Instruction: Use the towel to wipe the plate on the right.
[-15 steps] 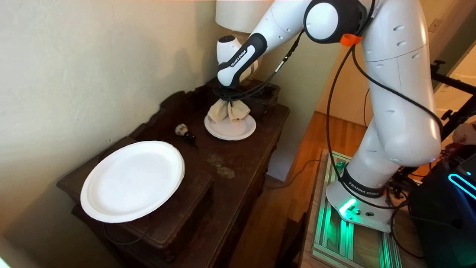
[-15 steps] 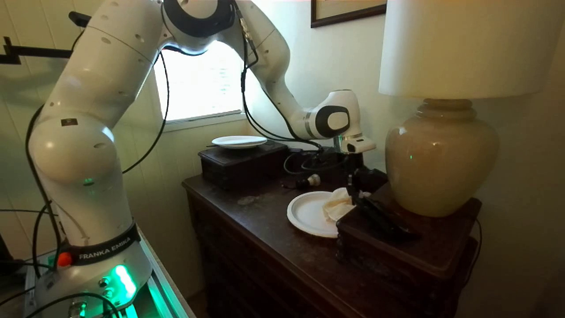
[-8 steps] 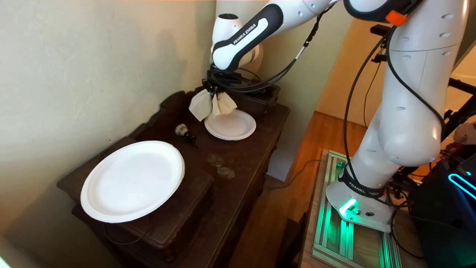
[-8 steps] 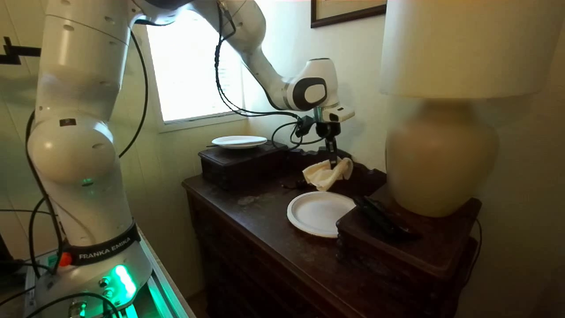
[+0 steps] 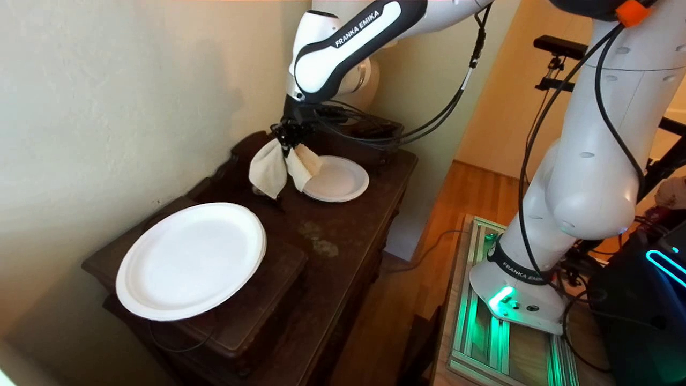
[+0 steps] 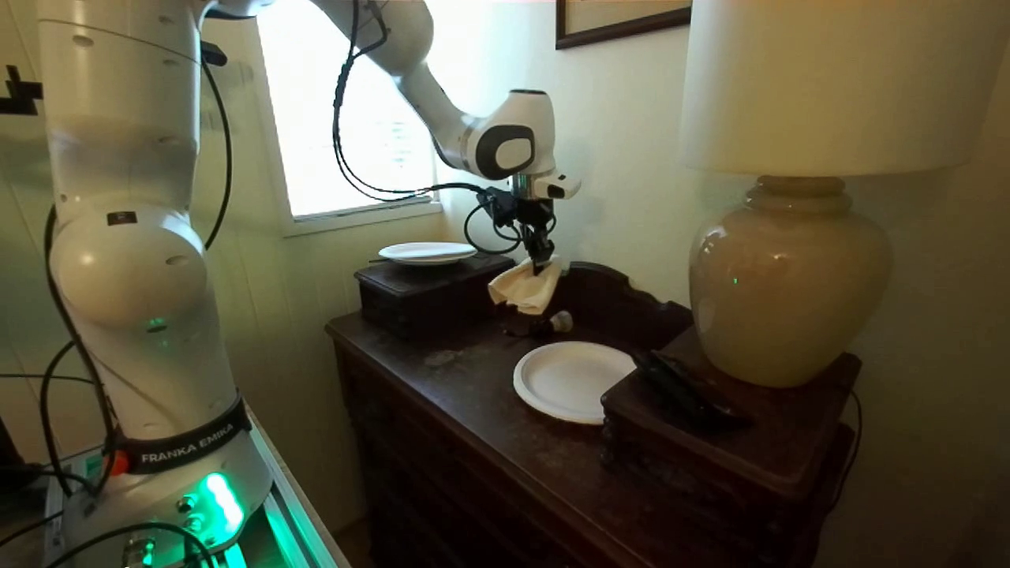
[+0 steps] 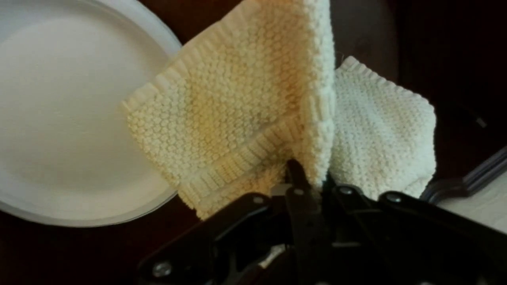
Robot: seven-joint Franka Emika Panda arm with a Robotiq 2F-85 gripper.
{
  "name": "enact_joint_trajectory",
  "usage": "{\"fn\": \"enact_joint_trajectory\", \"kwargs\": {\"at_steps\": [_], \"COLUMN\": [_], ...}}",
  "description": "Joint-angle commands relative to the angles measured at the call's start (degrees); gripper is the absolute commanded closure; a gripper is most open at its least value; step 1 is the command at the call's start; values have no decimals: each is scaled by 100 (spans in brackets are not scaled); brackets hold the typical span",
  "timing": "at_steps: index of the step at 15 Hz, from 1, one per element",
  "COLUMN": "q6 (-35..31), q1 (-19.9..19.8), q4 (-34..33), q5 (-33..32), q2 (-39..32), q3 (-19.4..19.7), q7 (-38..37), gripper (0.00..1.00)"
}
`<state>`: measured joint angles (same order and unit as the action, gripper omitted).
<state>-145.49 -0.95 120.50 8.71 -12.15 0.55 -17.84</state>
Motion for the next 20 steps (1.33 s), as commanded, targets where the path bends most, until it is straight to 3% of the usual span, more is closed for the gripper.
{"fn": "enact_joint_trajectory", "kwargs": {"at_steps": [1, 4, 5, 7, 11, 15, 17, 20], "q6": [305, 657, 809, 944, 1173, 2039, 2350, 2261], "q1": [13, 100, 93, 132, 135, 240, 248, 163], "q4": [-90, -343, -434, -579, -697, -393, -239, 76], "q5": [454, 349, 344, 229, 166, -306, -752, -1840], "q2": [-72, -349, -423, -586, -522, 115, 436, 937], "q3": [-334, -527, -576, -598, -584, -314, -163, 120], "q7": [1086, 1693, 1919, 2106, 2339, 1764, 1442, 959], "gripper": [97, 94, 67, 60, 32, 4, 0, 0]}}
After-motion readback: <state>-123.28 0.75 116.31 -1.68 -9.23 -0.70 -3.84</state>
